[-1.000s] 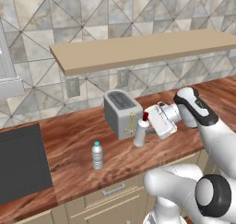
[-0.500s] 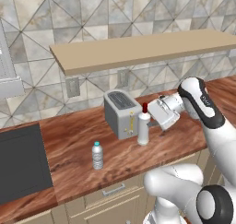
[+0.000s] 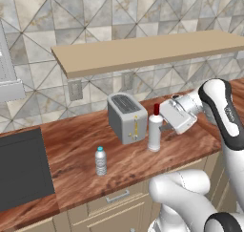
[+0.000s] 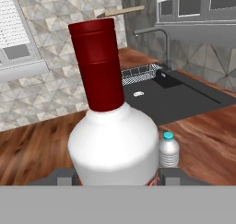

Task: Place the drinks on the dining counter in a tight cluster.

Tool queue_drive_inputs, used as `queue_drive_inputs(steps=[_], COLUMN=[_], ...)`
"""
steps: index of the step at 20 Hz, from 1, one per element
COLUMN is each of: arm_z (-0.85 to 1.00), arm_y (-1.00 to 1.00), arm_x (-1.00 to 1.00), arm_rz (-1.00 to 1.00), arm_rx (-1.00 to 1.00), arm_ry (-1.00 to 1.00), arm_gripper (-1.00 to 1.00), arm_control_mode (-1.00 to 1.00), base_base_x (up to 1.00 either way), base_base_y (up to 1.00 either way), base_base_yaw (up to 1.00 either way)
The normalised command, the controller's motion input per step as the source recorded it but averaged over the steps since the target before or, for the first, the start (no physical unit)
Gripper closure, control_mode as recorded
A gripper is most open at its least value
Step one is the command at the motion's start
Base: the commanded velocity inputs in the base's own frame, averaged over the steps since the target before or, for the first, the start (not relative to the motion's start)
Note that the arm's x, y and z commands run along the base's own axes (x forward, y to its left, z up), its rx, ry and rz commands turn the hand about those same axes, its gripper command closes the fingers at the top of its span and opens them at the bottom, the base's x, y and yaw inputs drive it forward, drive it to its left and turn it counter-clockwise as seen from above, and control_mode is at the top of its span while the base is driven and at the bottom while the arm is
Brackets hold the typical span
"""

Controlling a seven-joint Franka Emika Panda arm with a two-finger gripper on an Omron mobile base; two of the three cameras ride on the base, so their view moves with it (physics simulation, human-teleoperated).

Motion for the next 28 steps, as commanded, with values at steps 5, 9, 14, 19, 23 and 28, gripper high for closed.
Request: queue_drive_inputs(steps=[5,9,14,19,23,28], arm_z=[0.00,0.00,0.00,0.00,0.00,0.00], arm_y=[0.00,0.00,-0.08,0.00,0.00,0.00], arm_x=[0.00,-0.06,-0.40,0.00,0.00,0.00], arm_rz=[0.00,0.00,-0.02,0.00,0.00,0.00], arm_rx=[0.00,0.00,0.02,0.00,0.00,0.00], arm_ry=[0.00,0.00,-0.01,0.00,0.00,0.00], arm_gripper=[1.00,1.00,1.00,1.00,1.00,1.00], arm_control_mode=[-1.00,-1.00,1.00,1.00,1.00,1.00], base_base_x=[0.00,0.00,-0.40,-1.00,-0.97,-0.76], base_base_y=[0.00,0.00,-0.14,-0.28,0.08,0.14], base_base_yaw=[0.00,0.00,-0.04,-0.37,-0.69,-0.80])
